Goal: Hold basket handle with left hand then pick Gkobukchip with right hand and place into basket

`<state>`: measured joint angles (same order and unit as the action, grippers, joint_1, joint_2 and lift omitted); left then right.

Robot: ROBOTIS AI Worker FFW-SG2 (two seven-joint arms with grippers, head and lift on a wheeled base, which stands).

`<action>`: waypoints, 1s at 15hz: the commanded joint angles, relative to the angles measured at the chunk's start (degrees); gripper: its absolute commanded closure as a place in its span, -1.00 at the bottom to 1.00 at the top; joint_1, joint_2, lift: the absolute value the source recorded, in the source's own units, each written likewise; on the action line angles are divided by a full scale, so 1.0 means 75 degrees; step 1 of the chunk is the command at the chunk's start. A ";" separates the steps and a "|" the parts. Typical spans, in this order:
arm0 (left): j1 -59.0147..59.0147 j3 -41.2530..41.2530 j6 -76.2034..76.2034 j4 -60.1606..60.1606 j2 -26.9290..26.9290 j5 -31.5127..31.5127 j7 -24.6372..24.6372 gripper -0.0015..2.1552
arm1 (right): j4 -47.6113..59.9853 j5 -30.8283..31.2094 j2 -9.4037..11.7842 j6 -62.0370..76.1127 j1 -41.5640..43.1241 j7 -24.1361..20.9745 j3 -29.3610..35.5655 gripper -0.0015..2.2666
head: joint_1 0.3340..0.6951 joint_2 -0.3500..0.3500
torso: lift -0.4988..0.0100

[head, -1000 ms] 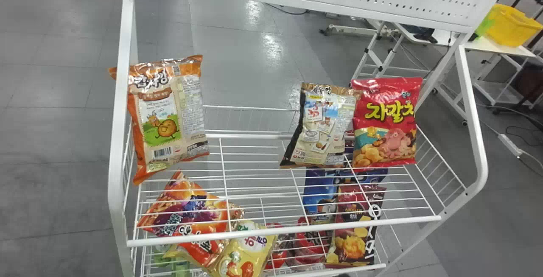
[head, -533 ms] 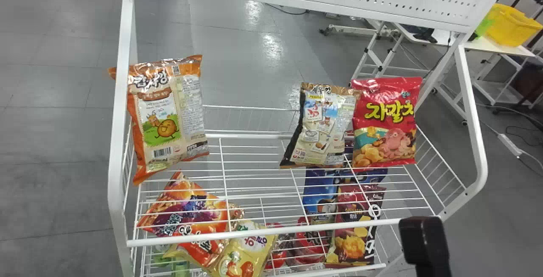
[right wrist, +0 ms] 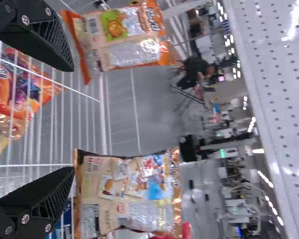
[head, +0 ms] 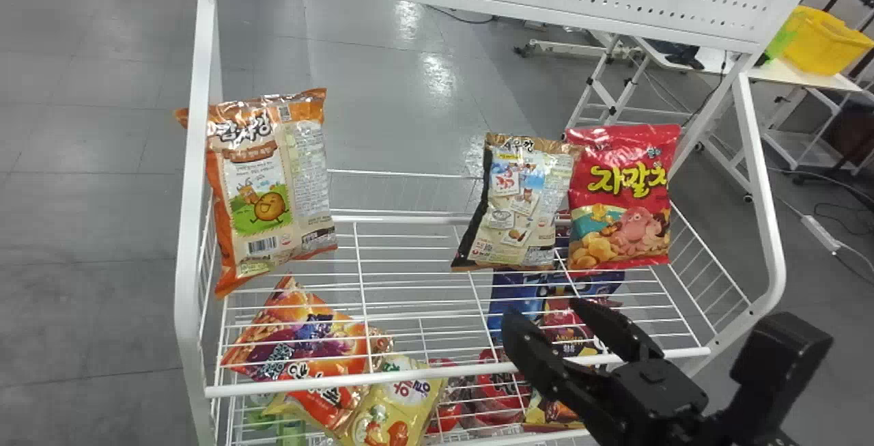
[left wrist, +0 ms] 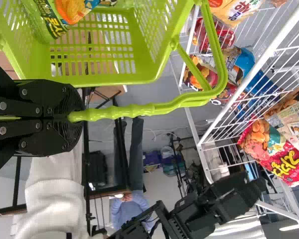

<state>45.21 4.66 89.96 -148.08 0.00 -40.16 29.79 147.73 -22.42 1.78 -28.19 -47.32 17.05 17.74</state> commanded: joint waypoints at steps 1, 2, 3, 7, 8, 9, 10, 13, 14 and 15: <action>-0.0016 0.0024 0.0009 0.0069 0.0020 0.0000 0.0000 0.29 | -0.0819 0.0305 -0.0026 0.1936 -0.0147 0.0012 -0.0337 -0.90 | 1.00 -1.00 | 0.83; -0.0028 0.0047 0.0009 0.0104 0.0020 0.0000 0.0012 0.29 | -0.1170 0.0575 -0.0026 0.2850 -0.0229 -0.0012 -0.0560 -0.90 | 1.00 -1.00 | 0.83; -0.0028 0.0082 0.0009 0.0104 0.0020 0.0000 0.0023 0.29 | -0.1381 0.0622 -0.0026 0.3249 -0.0288 -0.0024 -0.0654 -0.90 | 1.00 -1.00 | 0.83; -0.0028 0.0129 0.0009 0.0116 0.0020 -0.0012 0.0012 0.29 | -0.1663 0.0633 -0.0026 0.3577 -0.0428 -0.0176 -0.0853 -0.90 | 1.00 -1.00 | 0.83; -0.0028 0.0129 0.0009 0.0116 0.0020 -0.0012 0.0023 0.29 | -0.1745 0.0622 -0.0026 0.3600 -0.0440 -0.0211 -0.0853 -0.89 | 1.00 -1.00 | 0.83; -0.0028 0.0129 0.0009 0.0116 0.0020 -0.0024 0.0012 0.29 | -0.1850 0.0622 -0.0026 0.3694 -0.0440 -0.0258 -0.0853 -0.89 | 1.00 -1.00 | 0.83; -0.0028 0.0141 0.0009 0.0139 0.0020 -0.0024 0.0012 0.29 | -0.1920 0.0633 -0.0015 0.3928 -0.0475 -0.0258 -0.0853 -0.89 | 1.00 -1.00 | 0.83; -0.0028 0.0211 0.0009 0.0127 0.0020 -0.0082 0.0012 0.29 | -0.1897 0.0680 0.0009 0.4092 -0.0569 -0.0235 -0.0994 -0.89 | 1.00 -1.00 | 0.83; -0.0028 0.0223 0.0009 0.0116 0.0020 -0.0094 0.0012 0.29 | -0.1885 0.0668 0.0021 0.4116 -0.0581 -0.0235 -0.0994 -0.89 | 1.00 -1.00 | 0.83; -0.0016 0.0270 0.0009 0.0127 0.0020 -0.0117 0.0012 0.29 | -0.1885 0.0645 0.0009 0.4139 -0.0581 -0.0223 -0.0982 -0.89 | 1.00 -1.00 | 0.83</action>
<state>45.02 6.35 89.96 -147.12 0.00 -40.81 29.89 133.48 -17.39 1.84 2.56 -51.58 15.31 10.36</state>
